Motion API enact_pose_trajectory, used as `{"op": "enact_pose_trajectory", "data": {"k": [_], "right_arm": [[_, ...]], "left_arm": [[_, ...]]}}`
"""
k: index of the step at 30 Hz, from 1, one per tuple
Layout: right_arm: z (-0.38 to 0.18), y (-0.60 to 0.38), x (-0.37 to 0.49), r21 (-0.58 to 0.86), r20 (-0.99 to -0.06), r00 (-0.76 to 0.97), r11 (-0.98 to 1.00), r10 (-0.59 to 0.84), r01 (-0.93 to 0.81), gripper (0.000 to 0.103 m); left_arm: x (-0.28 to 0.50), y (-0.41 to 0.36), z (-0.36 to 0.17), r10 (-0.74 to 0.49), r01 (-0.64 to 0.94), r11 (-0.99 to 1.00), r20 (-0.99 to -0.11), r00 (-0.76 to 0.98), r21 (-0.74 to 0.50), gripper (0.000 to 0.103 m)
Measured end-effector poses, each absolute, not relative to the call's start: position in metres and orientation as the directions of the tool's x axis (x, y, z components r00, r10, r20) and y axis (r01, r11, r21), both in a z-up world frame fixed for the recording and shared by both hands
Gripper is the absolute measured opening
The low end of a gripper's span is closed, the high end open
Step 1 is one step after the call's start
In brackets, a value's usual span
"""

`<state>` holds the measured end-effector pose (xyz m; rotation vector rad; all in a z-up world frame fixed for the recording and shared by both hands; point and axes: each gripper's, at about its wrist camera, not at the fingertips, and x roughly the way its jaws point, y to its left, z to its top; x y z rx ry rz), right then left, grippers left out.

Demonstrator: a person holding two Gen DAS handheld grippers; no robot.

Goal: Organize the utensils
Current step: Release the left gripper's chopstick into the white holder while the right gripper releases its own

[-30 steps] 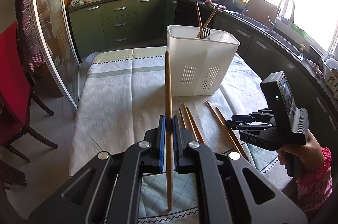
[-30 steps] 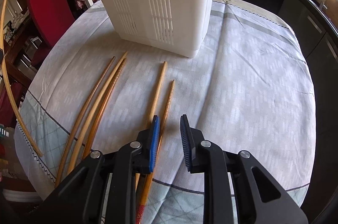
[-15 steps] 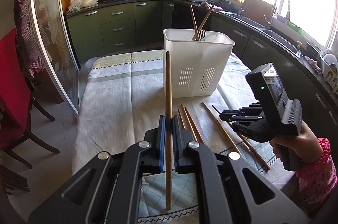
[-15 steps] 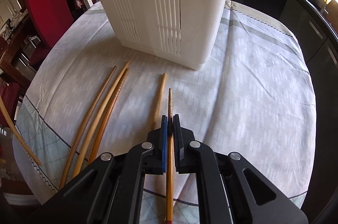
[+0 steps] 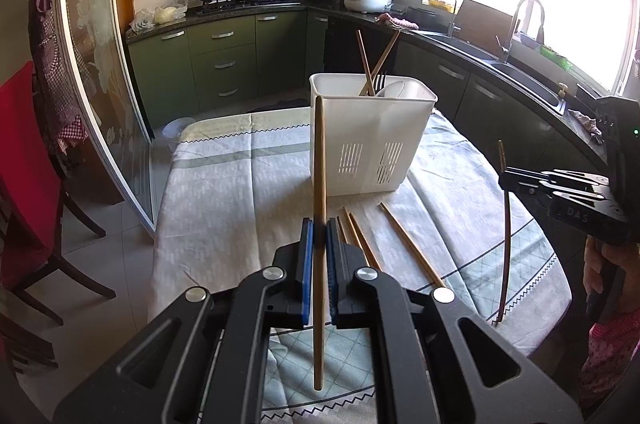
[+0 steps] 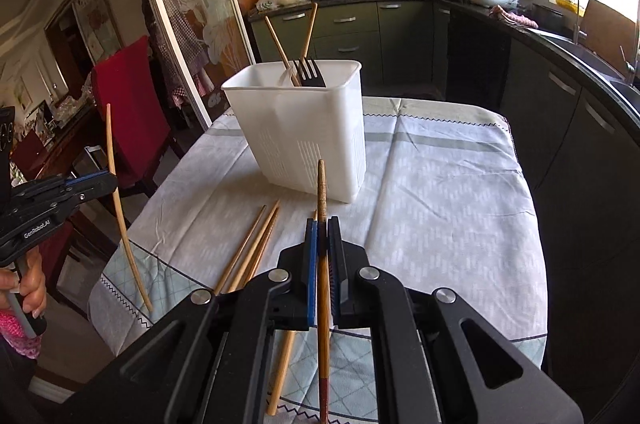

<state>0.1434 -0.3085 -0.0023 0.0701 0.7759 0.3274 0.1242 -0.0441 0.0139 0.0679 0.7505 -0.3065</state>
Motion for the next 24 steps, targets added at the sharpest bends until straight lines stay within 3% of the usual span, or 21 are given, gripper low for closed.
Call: {"op": "enact_pose_trajectory", "data": {"k": [12, 19, 24], "right_arm": [[0.034, -0.31, 0.118, 0.17, -0.602, 0.723, 0.939, 0.338, -0.298, 0.006], [0.032, -0.324, 0.115, 0.197, -0.59, 0.732, 0.94, 0.341, -0.279, 0.006], [0.03, -0.332, 0.113, 0.211, -0.584, 0.736, 0.939, 0.344, -0.271, 0.006]], "left_arm": [[0.135, -0.053, 0.068, -0.303, 0.326, 0.942, -0.62, 0.724, -0.08, 0.006], [0.167, -0.068, 0.146, -0.337, 0.329, 0.94, -0.425, 0.84, -0.094, 0.006], [0.2, -0.088, 0.168, -0.329, 0.314, 0.944, -0.273, 0.904, -0.097, 0.006]]}}
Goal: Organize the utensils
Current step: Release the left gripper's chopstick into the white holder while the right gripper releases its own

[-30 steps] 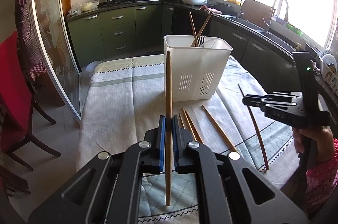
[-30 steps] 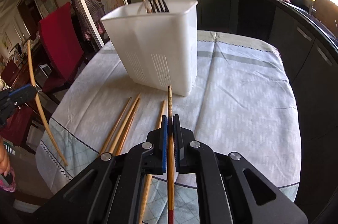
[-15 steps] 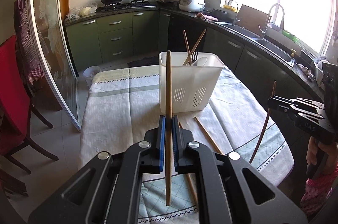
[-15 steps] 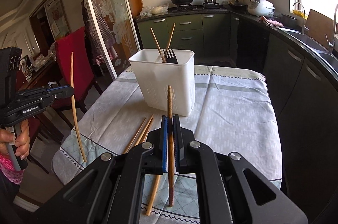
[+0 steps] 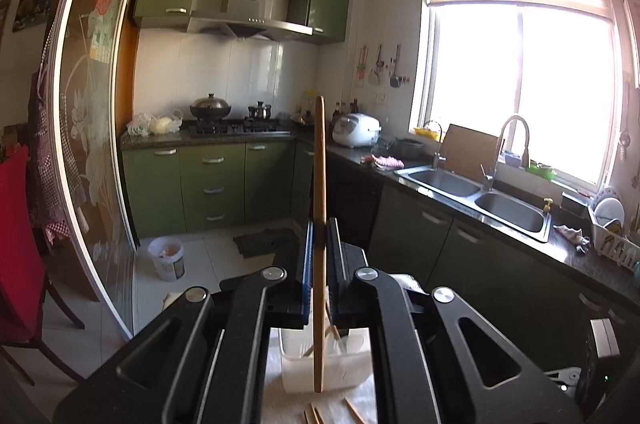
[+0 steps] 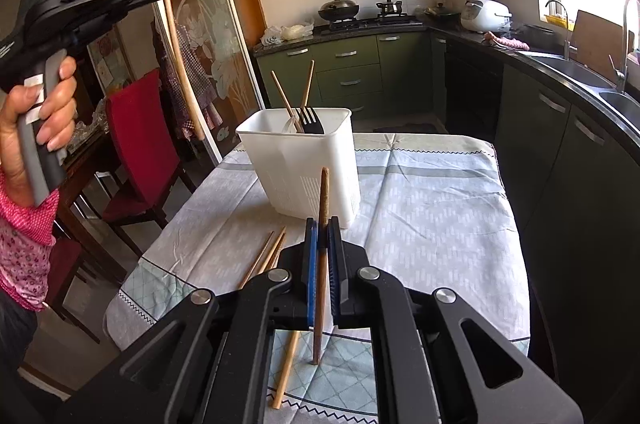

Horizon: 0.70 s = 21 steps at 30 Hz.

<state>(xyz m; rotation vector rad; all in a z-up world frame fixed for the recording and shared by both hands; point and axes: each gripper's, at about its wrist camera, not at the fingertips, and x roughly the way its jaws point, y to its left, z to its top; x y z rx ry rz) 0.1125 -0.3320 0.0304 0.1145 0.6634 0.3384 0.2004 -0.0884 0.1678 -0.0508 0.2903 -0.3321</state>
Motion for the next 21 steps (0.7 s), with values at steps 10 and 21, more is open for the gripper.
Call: {"op": "enact_pose_trajectory", "data": {"k": [10, 21], "right_arm": [[0.041, -0.334, 0.113, 0.213, -0.568, 0.738, 0.931, 0.364, -0.295, 0.006], [0.099, -0.322, 0.136, 0.187, -0.504, 0.777, 0.926, 0.376, -0.328, 0.006]], "left_arm": [[0.262, -0.121, 0.113, -0.278, 0.272, 0.96, -0.322, 0.905, -0.062, 0.006], [0.271, -0.106, 0.078, -0.299, 0.287, 0.954, -0.409, 0.862, -0.093, 0.015]]}}
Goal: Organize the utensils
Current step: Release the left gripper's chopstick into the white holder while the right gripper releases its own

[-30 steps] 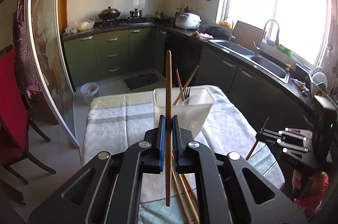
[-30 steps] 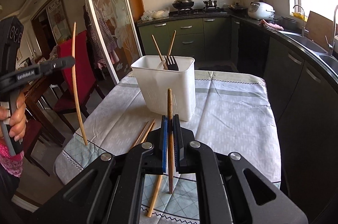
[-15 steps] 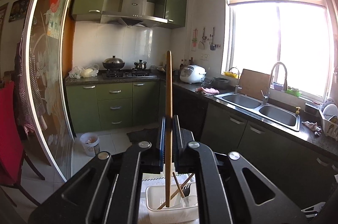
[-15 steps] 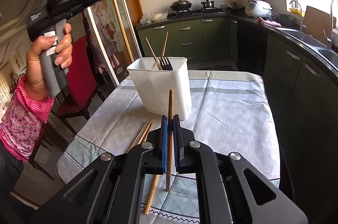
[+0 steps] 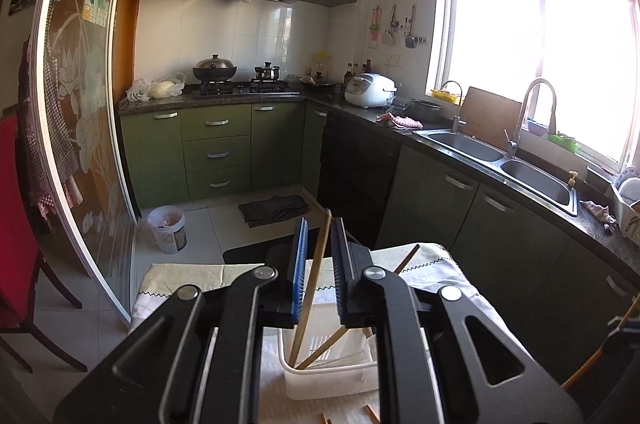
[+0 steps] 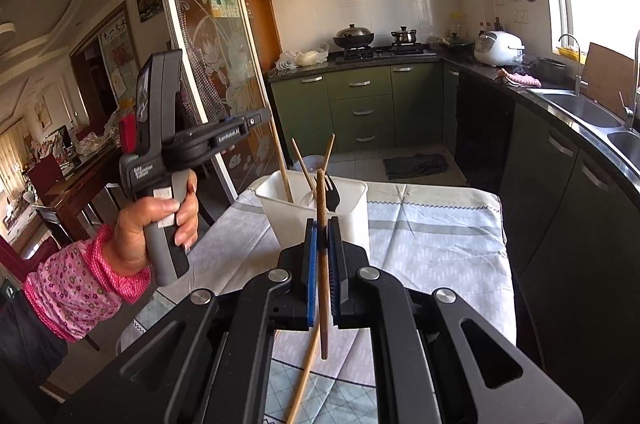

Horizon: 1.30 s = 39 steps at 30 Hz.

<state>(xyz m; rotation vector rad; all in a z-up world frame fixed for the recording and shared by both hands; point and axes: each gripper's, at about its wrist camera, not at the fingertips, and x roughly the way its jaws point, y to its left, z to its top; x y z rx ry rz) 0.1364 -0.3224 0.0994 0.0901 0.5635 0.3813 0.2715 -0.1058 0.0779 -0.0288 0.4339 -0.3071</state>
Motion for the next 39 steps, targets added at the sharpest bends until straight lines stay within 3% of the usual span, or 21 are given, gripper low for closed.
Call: {"op": "enact_pose_trajectory", "data": {"k": [3, 8, 12, 24, 26, 30, 33, 39], "right_arm": [[0.124, -0.317, 0.152, 0.187, -0.461, 0.804, 0.926, 0.376, -0.327, 0.006], [0.171, -0.312, 0.183, 0.196, -0.361, 0.864, 0.934, 0.351, -0.298, 0.006], [0.193, -0.309, 0.214, 0.211, -0.303, 0.903, 0.945, 0.305, -0.249, 0.006], [0.11, -0.289, 0.28, 0.2, -0.524, 0.804, 0.959, 0.28, -0.203, 0.009], [0.102, -0.287, 0.277, 0.197, -0.53, 0.8, 0.958, 0.281, -0.206, 0.017], [0.096, -0.296, 0.25, 0.212, -0.494, 0.817, 0.953, 0.297, -0.217, 0.019], [0.087, -0.304, 0.212, 0.218, -0.466, 0.829, 0.948, 0.31, -0.232, 0.028], [0.037, -0.311, 0.142, 0.185, -0.502, 0.819, 0.96, 0.278, -0.212, 0.029]], "left_arm": [[0.258, -0.1, 0.082, -0.31, 0.298, 0.95, -0.409, 0.858, -0.094, 0.021], [0.227, -0.087, 0.088, -0.322, 0.322, 0.944, -0.402, 0.857, -0.07, 0.022], [0.201, -0.076, 0.087, -0.323, 0.336, 0.941, -0.392, 0.861, -0.038, 0.031], [0.184, -0.056, 0.061, -0.326, 0.338, 0.938, -0.512, 0.795, -0.074, 0.032], [0.186, -0.057, 0.055, -0.32, 0.329, 0.941, -0.542, 0.777, -0.085, 0.034], [0.188, -0.065, 0.036, -0.296, 0.312, 0.946, -0.606, 0.738, -0.083, 0.034], [0.195, -0.072, 0.012, -0.28, 0.301, 0.949, -0.686, 0.672, -0.093, 0.034], [0.207, -0.09, -0.047, -0.232, 0.279, 0.956, -0.826, 0.514, -0.095, 0.034]]}}
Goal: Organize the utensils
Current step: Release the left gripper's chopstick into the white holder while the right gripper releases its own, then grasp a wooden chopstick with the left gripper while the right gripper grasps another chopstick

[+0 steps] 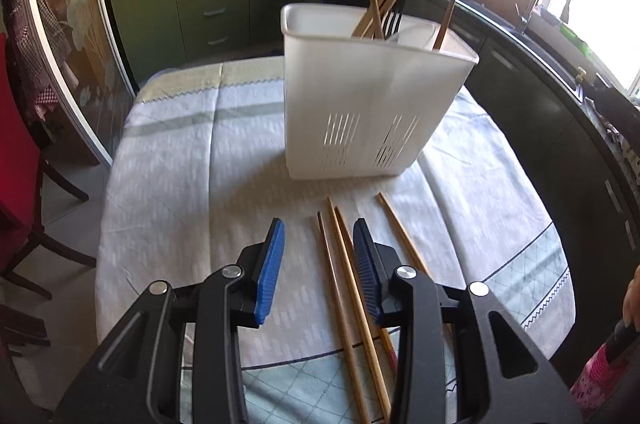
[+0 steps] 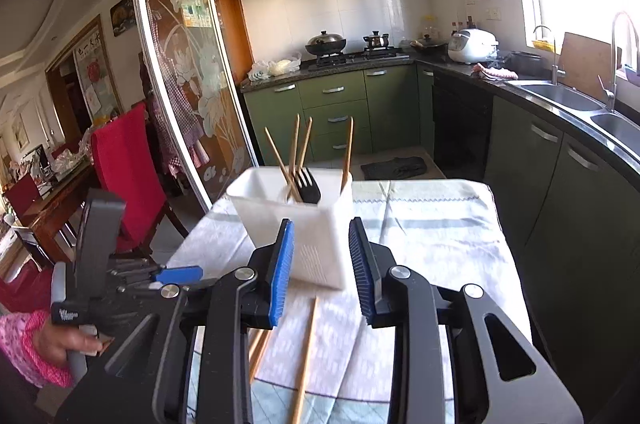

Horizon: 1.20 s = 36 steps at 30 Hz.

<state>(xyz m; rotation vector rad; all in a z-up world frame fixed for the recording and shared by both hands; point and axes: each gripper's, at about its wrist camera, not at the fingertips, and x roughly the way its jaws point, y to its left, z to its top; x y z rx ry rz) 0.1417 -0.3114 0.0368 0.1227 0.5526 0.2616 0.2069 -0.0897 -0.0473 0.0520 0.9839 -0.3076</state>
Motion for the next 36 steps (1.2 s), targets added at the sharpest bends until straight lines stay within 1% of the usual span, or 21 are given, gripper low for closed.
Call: {"op": "enact_pose_trajectory", "data": {"k": [3, 9, 12, 17, 18, 21, 23, 24, 26, 27, 29, 32, 36], "right_arm": [[0.006, -0.317, 0.124, 0.174, -0.54, 0.806, 0.969, 0.241, -0.173, 0.029], [-0.035, -0.341, 0.114, 0.264, -0.59, 0.766, 0.958, 0.256, -0.116, 0.029], [-0.044, -0.348, 0.109, 0.282, -0.599, 0.757, 0.954, 0.26, -0.104, 0.029], [-0.042, -0.351, 0.108, 0.288, -0.6, 0.754, 0.951, 0.269, -0.11, 0.029], [-0.041, -0.351, 0.108, 0.289, -0.598, 0.754, 0.951, 0.272, -0.113, 0.029], [-0.035, -0.347, 0.111, 0.283, -0.597, 0.753, 0.951, 0.275, -0.123, 0.029], [-0.034, -0.345, 0.112, 0.278, -0.599, 0.751, 0.952, 0.277, -0.129, 0.031], [-0.034, -0.344, 0.114, 0.273, -0.604, 0.747, 0.953, 0.276, -0.132, 0.035], [-0.035, -0.339, 0.117, 0.26, -0.615, 0.74, 0.956, 0.272, -0.135, 0.035], [-0.036, -0.336, 0.121, 0.248, -0.627, 0.731, 0.958, 0.27, -0.141, 0.035], [-0.038, -0.327, 0.129, 0.219, -0.646, 0.716, 0.963, 0.264, -0.157, 0.035], [-0.048, -0.307, 0.152, 0.168, -0.705, 0.661, 0.966, 0.258, -0.197, 0.035], [-0.076, -0.281, 0.186, 0.164, -0.795, 0.533, 0.948, 0.291, -0.272, 0.035]], "left_arm": [[0.211, -0.096, -0.069, -0.204, 0.269, 0.959, -0.868, 0.452, -0.086, 0.034], [0.216, -0.104, -0.099, -0.152, 0.246, 0.967, -0.921, 0.358, -0.064, 0.034], [0.214, -0.108, -0.104, -0.137, 0.252, 0.967, -0.927, 0.349, -0.048, 0.034], [0.213, -0.114, -0.113, -0.11, 0.249, 0.968, -0.938, 0.329, -0.026, 0.034], [0.214, -0.115, -0.115, -0.104, 0.247, 0.969, -0.94, 0.326, -0.021, 0.032], [0.217, -0.116, -0.121, -0.098, 0.234, 0.972, -0.948, 0.302, -0.025, 0.023], [0.218, -0.117, -0.121, -0.089, 0.231, 0.973, -0.947, 0.307, -0.017, 0.022], [0.218, -0.117, -0.121, -0.088, 0.229, 0.973, -0.948, 0.306, -0.016, 0.022], [0.219, -0.118, -0.121, -0.085, 0.226, 0.974, -0.947, 0.309, -0.014, 0.022], [0.219, -0.119, -0.12, -0.083, 0.227, 0.974, -0.947, 0.311, -0.011, 0.021], [0.221, -0.118, -0.121, -0.083, 0.228, 0.974, -0.945, 0.317, -0.009, 0.009], [0.222, -0.114, -0.119, -0.105, 0.23, 0.973, -0.944, 0.314, -0.031, 0.006], [0.217, -0.103, -0.108, -0.121, 0.23, 0.973, -0.924, 0.362, -0.037, 0.006]]}}
